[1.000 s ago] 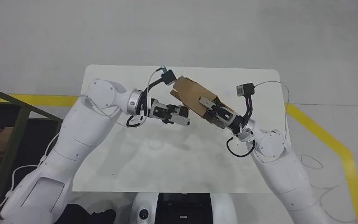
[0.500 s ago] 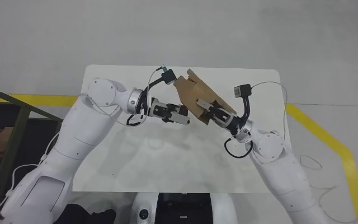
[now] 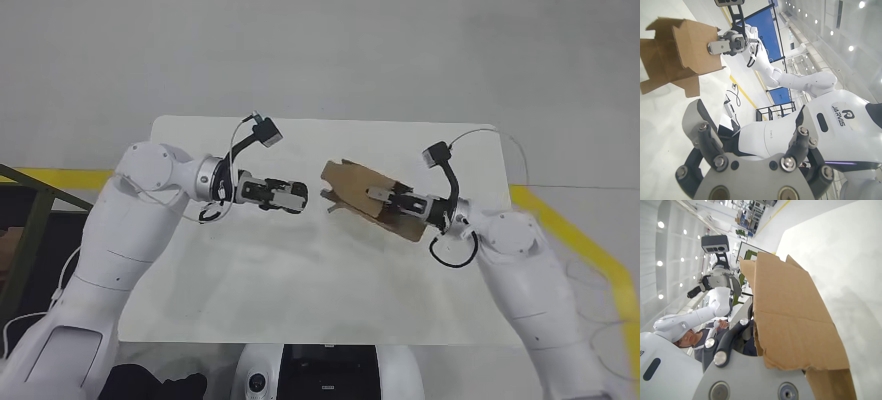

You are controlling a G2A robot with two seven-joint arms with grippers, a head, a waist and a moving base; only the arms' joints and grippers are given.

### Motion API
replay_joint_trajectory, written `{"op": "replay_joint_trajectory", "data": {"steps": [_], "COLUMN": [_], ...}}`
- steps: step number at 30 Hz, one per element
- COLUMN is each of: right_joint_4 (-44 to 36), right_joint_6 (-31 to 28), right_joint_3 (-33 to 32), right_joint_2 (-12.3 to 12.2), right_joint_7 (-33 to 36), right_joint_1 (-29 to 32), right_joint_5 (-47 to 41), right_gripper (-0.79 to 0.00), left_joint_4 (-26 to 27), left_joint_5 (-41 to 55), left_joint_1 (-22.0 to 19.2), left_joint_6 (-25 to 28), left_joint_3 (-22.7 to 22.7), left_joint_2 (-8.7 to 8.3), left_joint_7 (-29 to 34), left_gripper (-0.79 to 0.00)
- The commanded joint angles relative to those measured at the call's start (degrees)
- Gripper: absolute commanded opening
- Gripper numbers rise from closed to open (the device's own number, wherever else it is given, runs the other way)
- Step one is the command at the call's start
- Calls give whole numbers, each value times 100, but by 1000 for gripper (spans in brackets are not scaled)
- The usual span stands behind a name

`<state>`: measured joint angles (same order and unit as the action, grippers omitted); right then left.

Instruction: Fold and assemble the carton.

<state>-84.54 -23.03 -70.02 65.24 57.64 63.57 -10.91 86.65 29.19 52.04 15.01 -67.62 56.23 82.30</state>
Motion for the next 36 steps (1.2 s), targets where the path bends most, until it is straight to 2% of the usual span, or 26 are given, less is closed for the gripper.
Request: {"op": "replay_joint_trajectory", "data": {"steps": [1, 10, 15, 30, 36], "right_joint_4": [7, 90, 53, -3, -18], "right_joint_6": [-112, 14, 155, 240, 325], "right_joint_3": [-41, -81, -33, -6, 27], "right_joint_2": [-28, -107, -119, -123, -127], "right_joint_7": [249, 1310, 1596, 1683, 1518], "right_joint_1": [-15, -247, -423, -518, -452], "right_joint_5": [45, -532, -841, -968, -968], "right_gripper": [-785, -785, -785, -785, -785], "left_joint_4": [-38, -302, -426, -426, -324], "left_joint_5": [19, 125, 291, 291, 373], "left_joint_1": [56, 53, -1, -1, -36], "left_joint_6": [-26, -62, -25, -25, -419], "left_joint_3": [-94, -105, -49, -49, 140], "left_joint_2": [-25, -51, -36, -36, -3], "left_joint_7": [19, 249, 338, 338, 220], "left_gripper": [0, 0, 0, 0, 0]}}
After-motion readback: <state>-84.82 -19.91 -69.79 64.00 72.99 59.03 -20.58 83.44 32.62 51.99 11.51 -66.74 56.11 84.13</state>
